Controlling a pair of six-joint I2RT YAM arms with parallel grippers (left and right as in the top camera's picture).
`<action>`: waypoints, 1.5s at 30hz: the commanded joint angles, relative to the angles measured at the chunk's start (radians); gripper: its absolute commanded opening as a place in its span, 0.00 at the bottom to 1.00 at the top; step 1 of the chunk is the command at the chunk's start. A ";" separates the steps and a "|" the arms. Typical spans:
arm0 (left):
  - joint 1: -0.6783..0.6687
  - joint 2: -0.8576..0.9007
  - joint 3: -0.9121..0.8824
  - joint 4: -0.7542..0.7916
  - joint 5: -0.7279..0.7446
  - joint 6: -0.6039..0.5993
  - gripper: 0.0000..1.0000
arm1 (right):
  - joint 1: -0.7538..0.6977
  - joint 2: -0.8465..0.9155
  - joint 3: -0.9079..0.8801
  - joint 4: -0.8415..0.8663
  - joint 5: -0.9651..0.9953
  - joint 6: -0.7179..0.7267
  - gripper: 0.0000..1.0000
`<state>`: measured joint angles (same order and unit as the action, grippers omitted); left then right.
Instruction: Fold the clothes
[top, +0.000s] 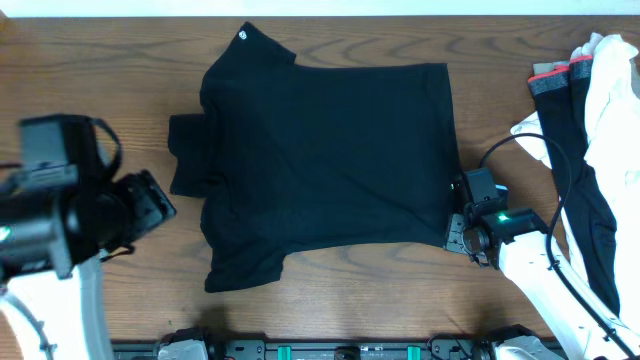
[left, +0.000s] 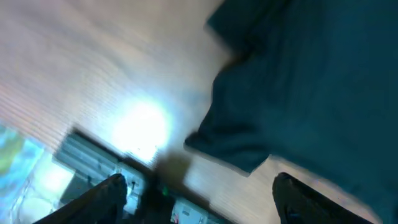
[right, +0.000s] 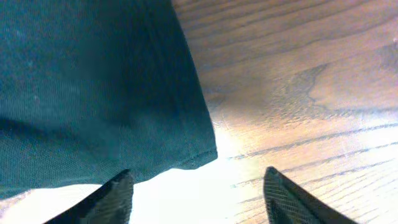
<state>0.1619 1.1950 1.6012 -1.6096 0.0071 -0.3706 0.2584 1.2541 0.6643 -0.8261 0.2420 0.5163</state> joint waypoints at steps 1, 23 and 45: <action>0.003 -0.003 -0.147 -0.005 0.041 -0.058 0.76 | -0.010 -0.009 -0.006 0.000 -0.008 -0.001 0.70; 0.003 0.010 -0.883 0.492 0.254 -0.108 0.64 | -0.010 -0.009 -0.006 0.018 -0.007 -0.017 0.71; 0.003 0.227 -0.956 0.674 0.211 -0.122 0.38 | -0.011 -0.009 -0.006 0.018 -0.006 -0.017 0.70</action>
<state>0.1619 1.4021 0.6487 -0.9401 0.2291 -0.5049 0.2584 1.2541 0.6605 -0.8101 0.2317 0.5110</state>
